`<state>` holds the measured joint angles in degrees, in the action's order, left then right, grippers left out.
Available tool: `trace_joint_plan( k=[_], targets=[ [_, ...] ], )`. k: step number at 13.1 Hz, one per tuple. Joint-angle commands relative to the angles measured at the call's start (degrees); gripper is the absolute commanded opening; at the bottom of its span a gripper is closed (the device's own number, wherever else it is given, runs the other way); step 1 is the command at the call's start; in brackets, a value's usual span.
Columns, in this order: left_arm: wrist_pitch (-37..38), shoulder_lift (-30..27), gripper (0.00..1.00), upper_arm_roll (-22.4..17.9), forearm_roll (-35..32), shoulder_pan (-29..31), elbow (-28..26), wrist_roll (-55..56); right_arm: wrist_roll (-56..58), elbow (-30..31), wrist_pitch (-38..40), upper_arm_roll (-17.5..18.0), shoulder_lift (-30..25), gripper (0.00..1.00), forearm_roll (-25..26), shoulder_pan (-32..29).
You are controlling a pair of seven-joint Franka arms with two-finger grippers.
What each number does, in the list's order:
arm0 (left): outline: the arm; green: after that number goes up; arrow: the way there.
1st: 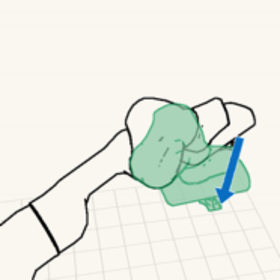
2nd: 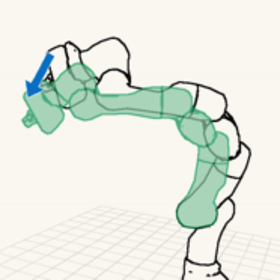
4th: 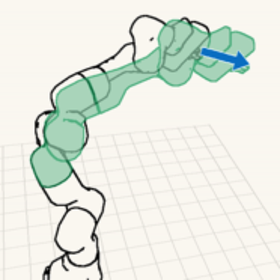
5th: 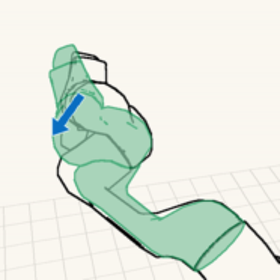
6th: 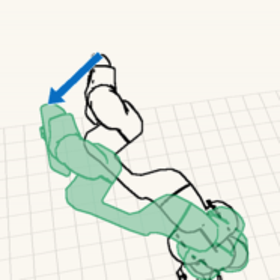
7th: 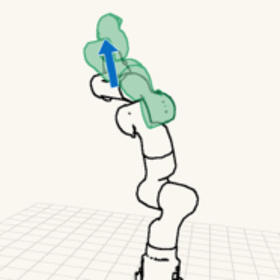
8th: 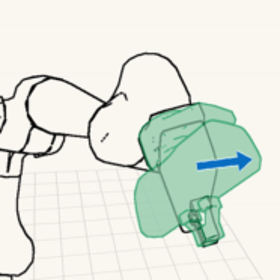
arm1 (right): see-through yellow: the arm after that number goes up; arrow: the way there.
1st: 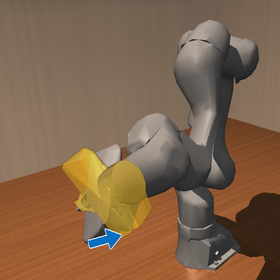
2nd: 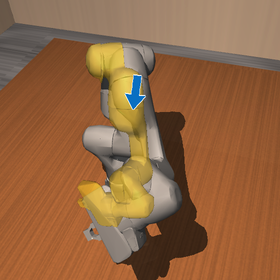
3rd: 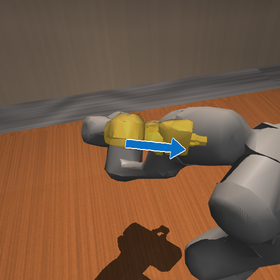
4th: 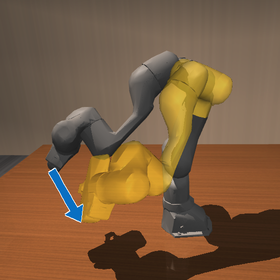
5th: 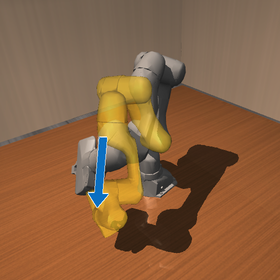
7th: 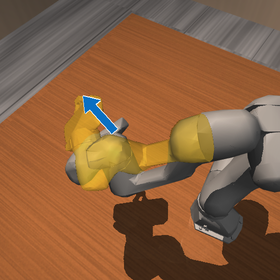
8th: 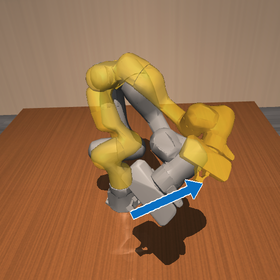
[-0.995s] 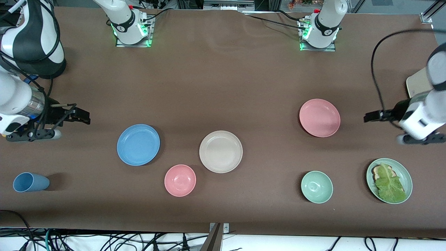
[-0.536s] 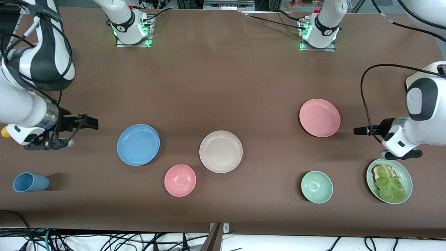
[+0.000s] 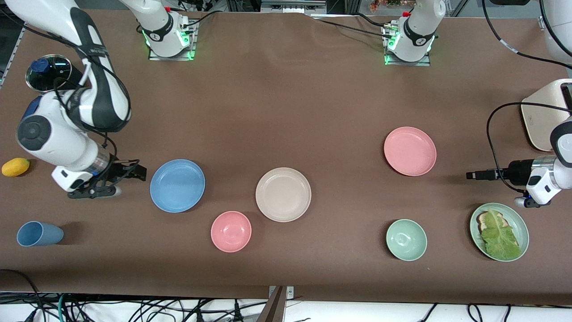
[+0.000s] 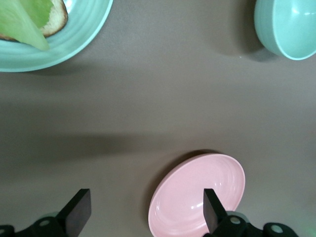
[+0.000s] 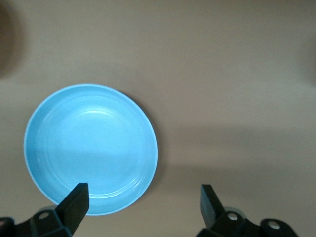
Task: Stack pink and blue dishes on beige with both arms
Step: 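Reach the right gripper to the blue plate while the left reaches the pink plate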
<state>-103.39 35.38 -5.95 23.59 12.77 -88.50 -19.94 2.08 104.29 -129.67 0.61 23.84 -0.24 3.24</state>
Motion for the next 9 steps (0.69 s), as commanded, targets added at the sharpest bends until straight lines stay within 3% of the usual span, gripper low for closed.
trace_joint_plan(
  k=[1,6,9],
  targets=[
    [-7.8,-4.7,1.0,1.2,1.3,-1.3,-8.7,-1.2,-0.4,1.1,-2.7,0.1,1.8,1.0,-0.5,0.8],
    [-20.9,-8.2,1.0,5.1,1.4,-1.3,-20.3,-1.2,-0.4,4.0,-8.9,0.1,5.9,1.0,-0.6,0.5],
    [-23.2,-10.0,1.0,5.9,1.4,-1.2,-23.7,-1.7,-0.4,3.8,-10.4,0.1,7.3,0.97,-0.6,0.2]
  ],
)
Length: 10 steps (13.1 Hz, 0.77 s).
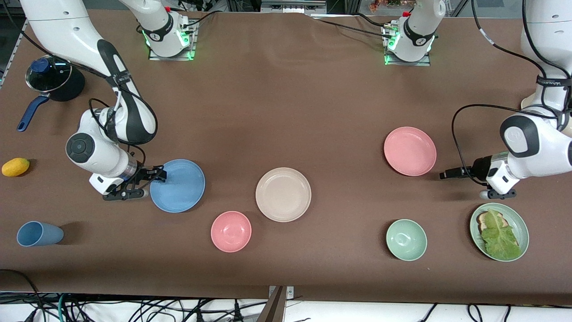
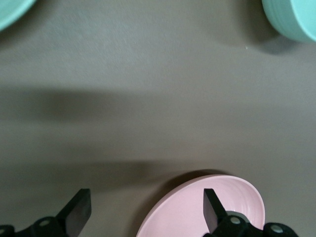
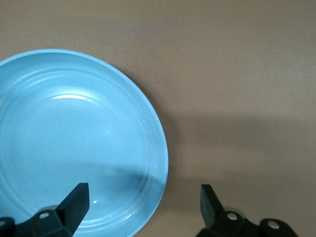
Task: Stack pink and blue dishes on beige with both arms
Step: 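Grip the pink plate with the left gripper while the right gripper grips the blue plate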
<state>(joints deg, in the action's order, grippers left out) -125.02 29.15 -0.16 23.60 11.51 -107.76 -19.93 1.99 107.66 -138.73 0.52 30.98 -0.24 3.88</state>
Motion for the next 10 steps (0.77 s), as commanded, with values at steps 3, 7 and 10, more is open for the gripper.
trace_joint_plan(
  k=[3,7,10],
  targets=[
    [-3.7,-5.2,1.0,0.3,1.4,0.4,-7.7,-4.5,-0.1,0.4,-2.9,0.2,1.6,0.86,-0.6,-0.7],
    [-6.5,-5.3,1.0,1.7,1.6,0.7,-10.7,-5.4,-0.1,0.4,-2.9,0.2,2.3,0.63,-0.6,-0.7],
    [-13.5,-7.3,1.0,3.5,1.6,0.7,-16.1,-5.4,-0.1,0.4,-2.8,0.2,2.3,0.5,-0.6,-0.7]
  ],
)
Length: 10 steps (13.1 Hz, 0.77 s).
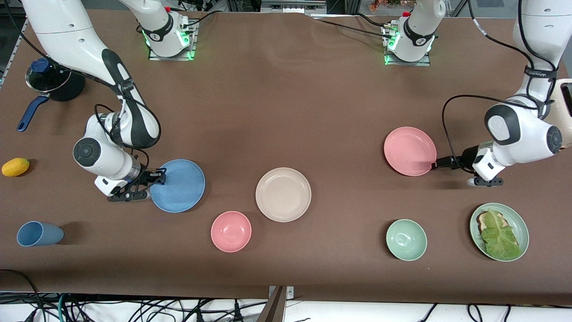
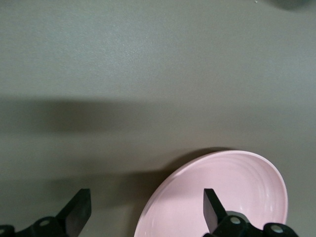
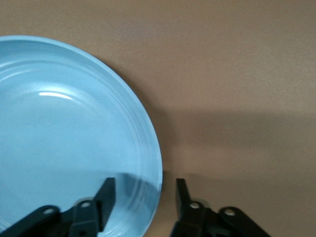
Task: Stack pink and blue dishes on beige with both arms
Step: 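Grip the pink plate with the left gripper while the right gripper grips the blue plate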
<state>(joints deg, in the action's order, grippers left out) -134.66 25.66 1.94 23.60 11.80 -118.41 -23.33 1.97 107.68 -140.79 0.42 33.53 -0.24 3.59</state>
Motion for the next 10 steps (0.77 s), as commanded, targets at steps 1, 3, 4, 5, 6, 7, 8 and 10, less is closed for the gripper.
trace_joint_plan(
  k=[1,3,4,5,6,7,8,10],
  targets=[
    [-5.0,-3.9,1.0,1.6,1.6,0.4,-6.0,-2.0,0.0,0.4,-0.7,0.2,-0.2,0.46,-0.5,-0.3],
    [-6.0,-4.0,1.0,2.3,1.6,0.8,-7.1,-2.0,-0.1,0.4,-0.7,0.2,-0.1,0.38,-0.5,-0.4],
    [-7.4,-4.3,1.0,4.1,1.6,2.3,-8.5,-2.0,-0.1,0.4,-0.6,0.3,-0.1,0.33,-0.5,-0.3],
    [-9.2,-4.7,1.0,8.1,1.6,6.3,-9.7,-2.0,-0.1,0.4,-0.6,0.3,-0.1,0.26,-0.5,-0.3],
    [-10.8,-5.1,1.0,11.8,1.5,10.0,-11.1,-2.1,-0.2,0.4,-0.6,0.2,-0.1,0.19,-0.5,-0.3],
    [-11.7,-6.4,1.0,12.3,1.6,10.4,-12.4,-2.9,-0.1,0.4,-0.6,0.2,-0.1,0.13,-0.5,-0.3],
    [-12.0,-7.7,1.0,12.3,1.6,10.4,-13.7,-3.0,-0.2,0.4,-0.6,0.2,-0.1,0.12,-0.5,-0.3],
    [-12.0,-9.3,1.0,12.3,1.6,10.4,-15.2,-3.1,-0.1,0.4,-0.6,0.2,0.0,0.07,-0.5,-0.3]
  ],
)
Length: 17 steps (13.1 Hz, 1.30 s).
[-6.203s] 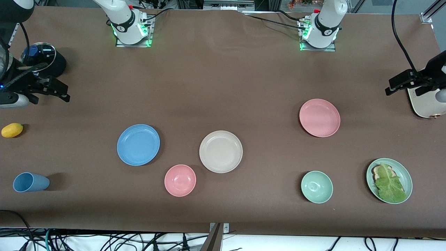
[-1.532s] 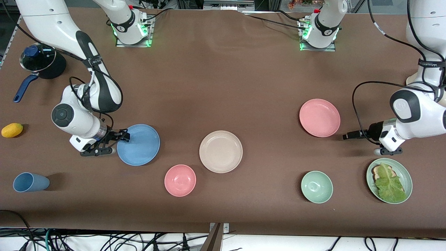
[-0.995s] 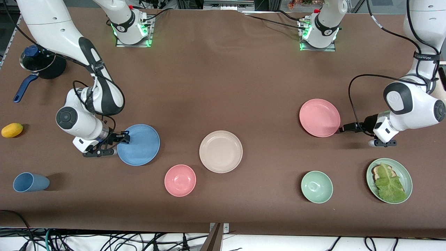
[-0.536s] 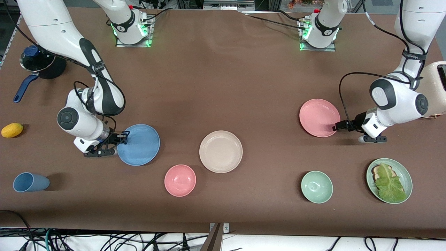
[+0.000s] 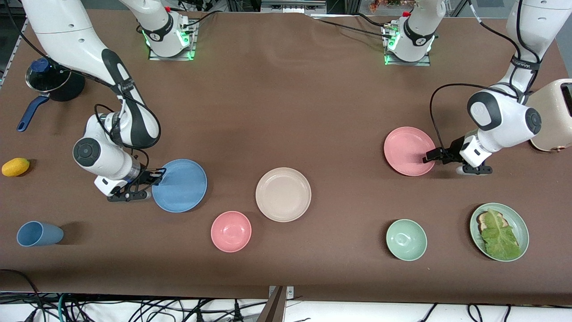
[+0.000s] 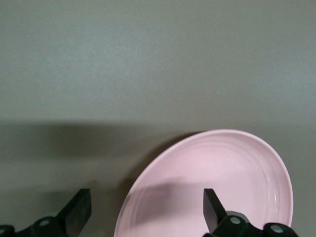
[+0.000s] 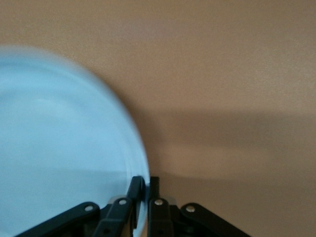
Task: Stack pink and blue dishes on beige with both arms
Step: 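Grip the pink plate with the left gripper while the right gripper grips the blue plate, then slide the pink plate toward the beige plate with the left gripper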
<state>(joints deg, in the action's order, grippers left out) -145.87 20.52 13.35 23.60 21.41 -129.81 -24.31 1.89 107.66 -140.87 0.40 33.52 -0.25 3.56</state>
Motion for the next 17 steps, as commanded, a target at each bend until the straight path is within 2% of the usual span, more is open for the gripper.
trace_joint_plan(
  k=[1,2,4,7,9,10,11,12,15,17],
  targets=[
    [-0.9,-4.2,1.0,0.9,1.6,0.9,-4.4,-2.2,0.0,0.4,-0.6,0.2,0.0,0.03,-0.5,-0.3],
    [-2.3,-3.6,1.0,0.9,1.6,0.9,-4.7,-2.2,0.0,0.4,-0.6,0.2,0.0,0.0,-0.5,-0.2],
    [-6.1,-2.6,1.0,1.0,1.5,0.8,-6.0,-2.7,0.4,0.0,-0.5,0.2,-0.1,0.0,-0.4,-0.1],
    [-7.8,-1.2,1.0,1.0,1.5,0.8,-6.4,-2.9,0.8,-1.1,0.2,0.1,-0.4,0.0,0.1,-0.1],
    [-10.0,0.6,0.99,1.1,1.6,0.7,-6.4,-2.8,0.9,-4.0,3.8,0.0,-0.5,0.0,1.1,-0.2],
    [-10.7,0.8,0.73,1.1,1.6,0.6,-6.3,-2.9,0.8,-6.3,6.7,0.0,-0.5,0.0,1.7,-0.2],
    [-10.6,0.8,0.25,1.1,1.6,0.3,-6.3,-2.9,0.8,-8.1,9.1,0.0,-0.4,0.0,1.8,-0.2],
    [-10.6,0.8,0.0,1.1,1.6,0.1,-6.2,-2.9,0.8,-8.9,10.2,0.0,-0.4,0.0,2.7,-0.3],
    [-10.3,0.8,0.0,1.1,1.6,0.1,-6.2,-2.9,1.5,-10.4,13.0,0.0,-1.9,0.0,3.1,-0.4],
    [-10.0,0.8,0.0,1.1,1.6,0.3,-5.9,-2.8,1.5,-12.7,17.5,0.0,-2.7,0.0,2.5,-0.4]
  ],
)
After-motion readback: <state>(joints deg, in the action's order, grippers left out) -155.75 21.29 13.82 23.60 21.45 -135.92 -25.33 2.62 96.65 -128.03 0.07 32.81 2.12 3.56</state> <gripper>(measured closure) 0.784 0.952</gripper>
